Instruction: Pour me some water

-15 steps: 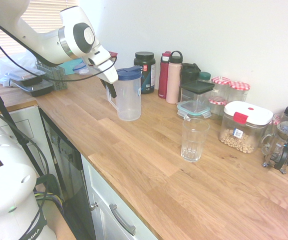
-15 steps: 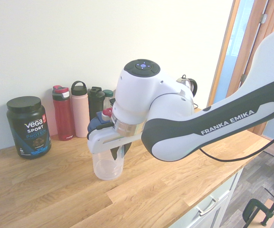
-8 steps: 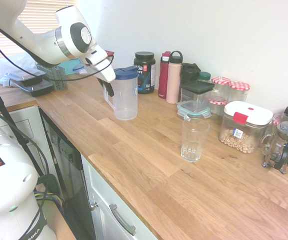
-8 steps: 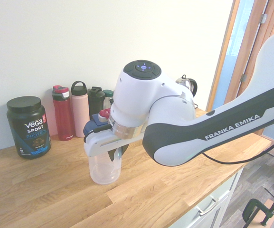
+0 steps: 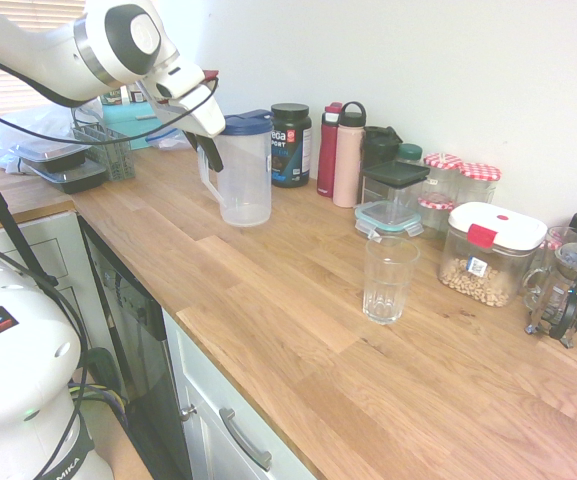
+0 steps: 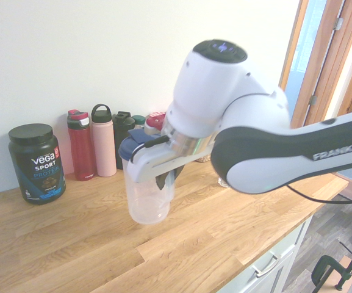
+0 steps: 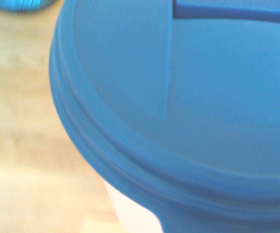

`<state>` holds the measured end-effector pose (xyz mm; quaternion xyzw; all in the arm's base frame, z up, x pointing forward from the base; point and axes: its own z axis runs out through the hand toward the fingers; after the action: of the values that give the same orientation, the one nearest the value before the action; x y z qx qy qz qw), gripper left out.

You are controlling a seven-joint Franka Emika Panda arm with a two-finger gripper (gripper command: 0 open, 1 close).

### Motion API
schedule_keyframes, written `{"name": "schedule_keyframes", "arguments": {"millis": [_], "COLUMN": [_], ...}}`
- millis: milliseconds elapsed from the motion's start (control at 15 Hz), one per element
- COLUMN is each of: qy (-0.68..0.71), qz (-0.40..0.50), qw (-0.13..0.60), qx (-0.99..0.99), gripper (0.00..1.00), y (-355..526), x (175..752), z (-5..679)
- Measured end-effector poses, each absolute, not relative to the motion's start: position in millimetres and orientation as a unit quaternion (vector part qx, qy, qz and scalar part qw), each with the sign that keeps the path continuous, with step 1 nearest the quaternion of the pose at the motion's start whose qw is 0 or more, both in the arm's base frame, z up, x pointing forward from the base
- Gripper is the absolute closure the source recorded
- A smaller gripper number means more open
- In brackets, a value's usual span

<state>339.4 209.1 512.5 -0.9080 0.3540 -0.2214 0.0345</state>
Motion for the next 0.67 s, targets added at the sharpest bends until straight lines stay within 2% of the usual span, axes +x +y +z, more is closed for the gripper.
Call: {"name": "schedule_keyframes", "arguments": {"millis": [400,667], "qy": [0.240,0.167], "qz": [-0.145,-0.123], "qw": [0.015,0.006], "qx": [-0.960,-0.978], "gripper": [1.00,1.00], "y": [72.2,-26.2], "x": [290.7,288.9], "z": [554.1,549.2]}}
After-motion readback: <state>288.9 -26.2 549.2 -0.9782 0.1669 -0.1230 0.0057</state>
